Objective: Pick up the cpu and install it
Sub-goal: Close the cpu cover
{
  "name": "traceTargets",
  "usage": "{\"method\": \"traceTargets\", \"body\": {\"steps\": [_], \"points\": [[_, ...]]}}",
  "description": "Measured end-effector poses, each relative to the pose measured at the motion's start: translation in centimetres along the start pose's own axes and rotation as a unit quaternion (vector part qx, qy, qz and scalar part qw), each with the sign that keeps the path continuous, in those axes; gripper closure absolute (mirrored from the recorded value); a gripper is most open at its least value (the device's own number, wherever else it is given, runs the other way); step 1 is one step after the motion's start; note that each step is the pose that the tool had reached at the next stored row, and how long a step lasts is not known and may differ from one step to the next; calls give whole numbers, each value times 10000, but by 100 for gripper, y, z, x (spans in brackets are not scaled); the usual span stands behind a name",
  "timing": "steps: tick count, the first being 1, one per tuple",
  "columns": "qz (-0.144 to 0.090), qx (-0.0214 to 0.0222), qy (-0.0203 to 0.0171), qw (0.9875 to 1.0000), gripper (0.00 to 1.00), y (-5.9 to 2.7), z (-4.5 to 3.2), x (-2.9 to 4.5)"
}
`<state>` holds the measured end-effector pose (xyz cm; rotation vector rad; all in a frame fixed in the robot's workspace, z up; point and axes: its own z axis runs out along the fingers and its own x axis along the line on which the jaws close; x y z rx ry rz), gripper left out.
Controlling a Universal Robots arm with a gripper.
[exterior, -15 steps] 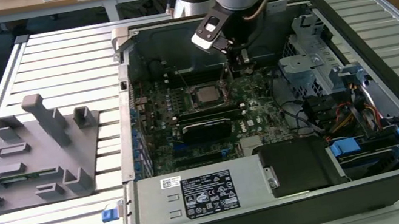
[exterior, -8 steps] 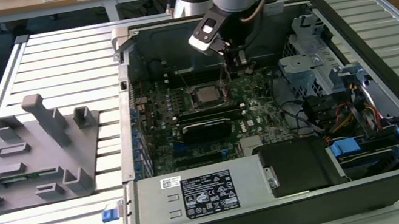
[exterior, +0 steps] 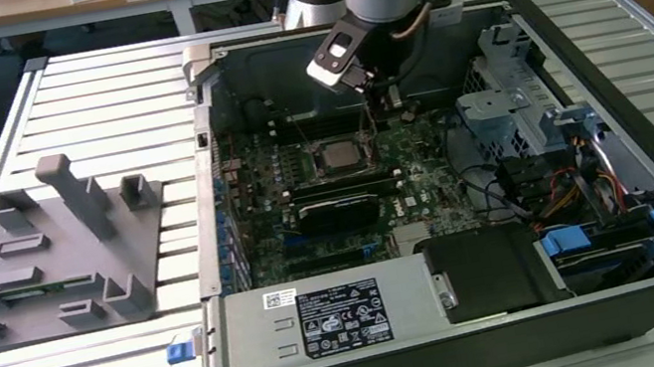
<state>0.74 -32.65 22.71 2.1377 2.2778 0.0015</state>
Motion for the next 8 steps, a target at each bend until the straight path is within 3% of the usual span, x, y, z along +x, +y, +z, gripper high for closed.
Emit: {"method": "traceTargets", "body": {"steps": [8], "points": [[0, 0, 0, 10000, 89, -21, 25, 2]]}}
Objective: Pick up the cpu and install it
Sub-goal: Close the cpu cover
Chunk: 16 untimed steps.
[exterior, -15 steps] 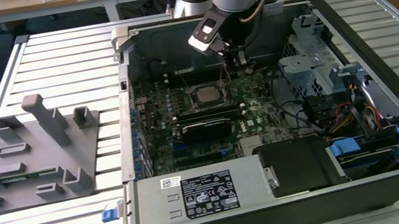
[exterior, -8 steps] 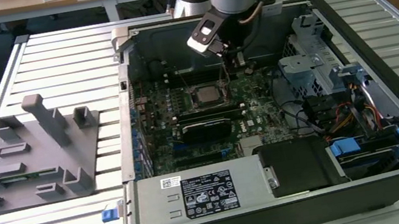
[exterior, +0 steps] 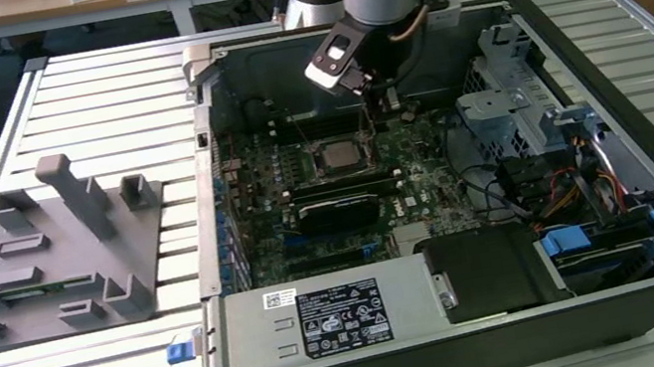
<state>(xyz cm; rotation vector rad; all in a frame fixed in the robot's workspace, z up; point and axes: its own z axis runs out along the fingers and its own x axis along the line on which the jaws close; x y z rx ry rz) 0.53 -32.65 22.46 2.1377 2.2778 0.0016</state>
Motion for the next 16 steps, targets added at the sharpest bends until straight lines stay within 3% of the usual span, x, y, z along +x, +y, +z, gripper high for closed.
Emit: {"method": "traceTargets", "body": {"steps": [16], "points": [[0, 1, 0, 10000, 89, -61, 60, 5]]}}
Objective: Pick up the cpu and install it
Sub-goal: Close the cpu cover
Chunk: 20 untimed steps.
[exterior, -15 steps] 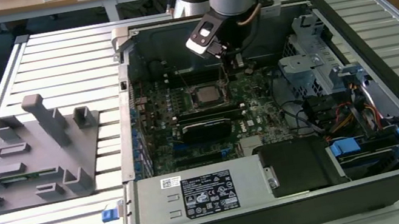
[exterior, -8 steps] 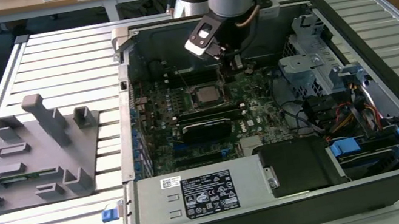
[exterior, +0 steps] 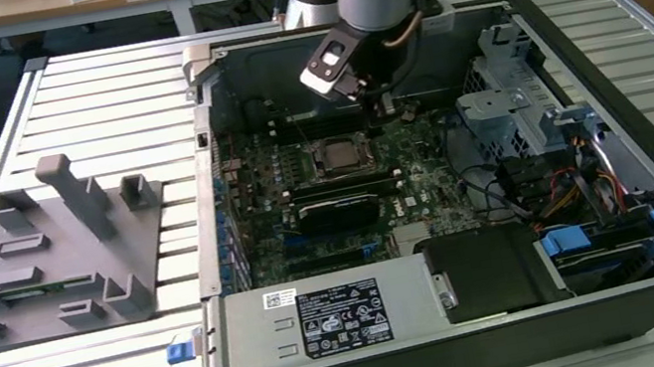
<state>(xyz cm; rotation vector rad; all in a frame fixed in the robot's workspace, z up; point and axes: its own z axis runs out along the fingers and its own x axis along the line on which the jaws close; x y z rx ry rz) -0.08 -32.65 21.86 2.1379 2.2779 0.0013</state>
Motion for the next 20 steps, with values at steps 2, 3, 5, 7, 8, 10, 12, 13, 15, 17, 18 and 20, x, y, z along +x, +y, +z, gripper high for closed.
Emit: {"method": "traceTargets", "body": {"steps": [2, 3, 5, 7, 8, 10, 12, 13, 15, 17, 18, 20], "points": [[0, 0, 0, 10000, 89, -26, 10, 2], [0, 0, 0, 10000, 89, -43, 16, 3], [0, 0, 0, 10000, 89, -97, 27, 6], [0, 0, -1, 10000, 89, -153, 35, 9], [0, 0, -1, 10000, 89, -187, 38, 12], [0, 0, 0, 10000, 89, -272, 45, 18], [0, 0, 0, 10000, 89, -362, 50, 23], [-1, 0, 0, 10000, 89, -397, 52, 26], [-3, -1, 0, 10000, 89, -437, 53, 28], [-4, -2, -1, 10000, 89, -477, 54, 30], [-4, -3, -1, 10000, 89, -505, 55, 32], [-4, -3, 0, 10000, 89, -555, 59, 36]]}}
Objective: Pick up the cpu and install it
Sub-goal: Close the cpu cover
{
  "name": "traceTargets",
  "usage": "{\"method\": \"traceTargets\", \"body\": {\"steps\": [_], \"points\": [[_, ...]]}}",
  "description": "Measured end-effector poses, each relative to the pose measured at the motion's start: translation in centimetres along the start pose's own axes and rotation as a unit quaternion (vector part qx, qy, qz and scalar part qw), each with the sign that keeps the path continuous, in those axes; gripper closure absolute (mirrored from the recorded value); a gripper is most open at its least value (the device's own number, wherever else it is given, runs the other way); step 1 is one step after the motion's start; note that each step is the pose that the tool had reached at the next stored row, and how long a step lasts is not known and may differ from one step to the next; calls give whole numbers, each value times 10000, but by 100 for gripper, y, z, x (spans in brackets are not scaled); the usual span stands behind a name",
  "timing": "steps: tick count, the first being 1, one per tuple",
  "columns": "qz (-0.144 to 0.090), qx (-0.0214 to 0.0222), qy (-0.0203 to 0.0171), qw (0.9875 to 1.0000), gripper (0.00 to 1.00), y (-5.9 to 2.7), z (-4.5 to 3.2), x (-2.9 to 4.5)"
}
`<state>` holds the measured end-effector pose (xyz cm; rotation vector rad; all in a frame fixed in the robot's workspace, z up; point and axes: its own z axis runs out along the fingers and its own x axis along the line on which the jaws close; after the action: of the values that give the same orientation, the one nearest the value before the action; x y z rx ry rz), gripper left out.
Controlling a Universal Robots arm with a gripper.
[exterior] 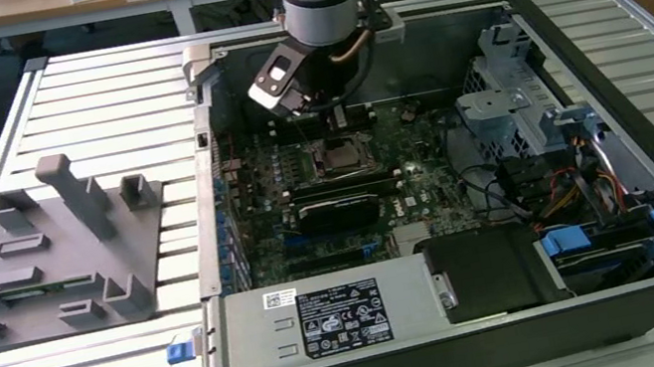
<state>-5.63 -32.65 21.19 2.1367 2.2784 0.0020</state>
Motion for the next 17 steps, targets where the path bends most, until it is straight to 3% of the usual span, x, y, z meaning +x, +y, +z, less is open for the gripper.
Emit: {"method": "traceTargets", "body": {"steps": [6, 17], "points": [[-1, 0, 0, 10000, 89, -121, 25, 8], [-2, 2, -5, 10000, 89, -221, 133, 14]]}}
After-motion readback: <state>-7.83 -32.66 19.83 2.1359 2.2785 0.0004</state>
